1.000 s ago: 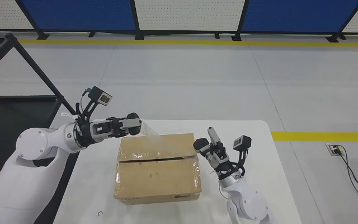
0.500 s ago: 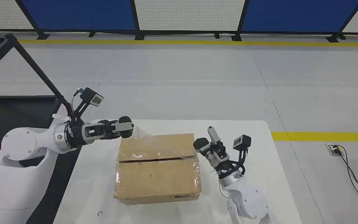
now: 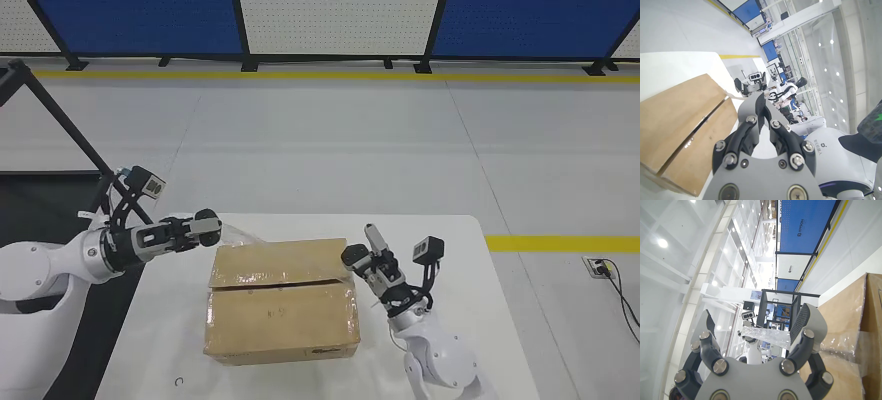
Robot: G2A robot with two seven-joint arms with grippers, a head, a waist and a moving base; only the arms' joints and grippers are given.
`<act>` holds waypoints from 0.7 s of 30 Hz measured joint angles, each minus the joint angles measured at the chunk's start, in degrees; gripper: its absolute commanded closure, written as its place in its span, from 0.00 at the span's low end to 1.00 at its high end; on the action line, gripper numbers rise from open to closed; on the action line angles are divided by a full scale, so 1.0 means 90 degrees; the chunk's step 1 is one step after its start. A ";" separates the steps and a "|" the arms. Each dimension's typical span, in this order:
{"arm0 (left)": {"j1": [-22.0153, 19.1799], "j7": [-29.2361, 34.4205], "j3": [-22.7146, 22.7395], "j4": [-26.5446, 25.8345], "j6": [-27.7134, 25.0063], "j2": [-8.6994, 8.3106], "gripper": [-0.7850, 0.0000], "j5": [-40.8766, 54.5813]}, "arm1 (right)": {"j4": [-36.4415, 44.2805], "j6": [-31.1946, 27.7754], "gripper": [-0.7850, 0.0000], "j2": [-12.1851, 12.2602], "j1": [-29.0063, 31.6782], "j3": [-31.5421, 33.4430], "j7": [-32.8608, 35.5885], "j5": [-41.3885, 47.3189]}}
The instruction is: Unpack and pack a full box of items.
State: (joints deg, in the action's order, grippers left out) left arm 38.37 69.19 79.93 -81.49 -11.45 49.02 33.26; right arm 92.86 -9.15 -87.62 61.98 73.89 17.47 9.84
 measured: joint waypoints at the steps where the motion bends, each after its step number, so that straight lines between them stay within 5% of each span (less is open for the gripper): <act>1: 0.0026 -0.0023 0.0018 -0.0007 0.0012 -0.0005 1.00 -0.0003 | 0.0005 0.0017 0.00 0.0003 -0.0009 -0.0007 0.0014 -0.0016; 11: 0.0129 0.0122 0.0188 -0.0100 -0.0054 -0.0053 1.00 0.0075 | 0.0029 0.0092 0.00 0.0034 -0.0041 -0.0043 0.0050 -0.0049; 21: -0.0369 -0.0222 -0.0482 -0.0345 -0.0094 0.0089 1.00 -0.0002 | 0.0135 -0.0059 0.00 0.0072 0.0171 -0.0005 -0.0025 -0.0031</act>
State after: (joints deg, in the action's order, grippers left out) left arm 35.05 67.20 75.60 -84.60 -12.30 49.82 33.25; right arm 94.08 -9.69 -86.97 63.52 73.85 17.24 9.56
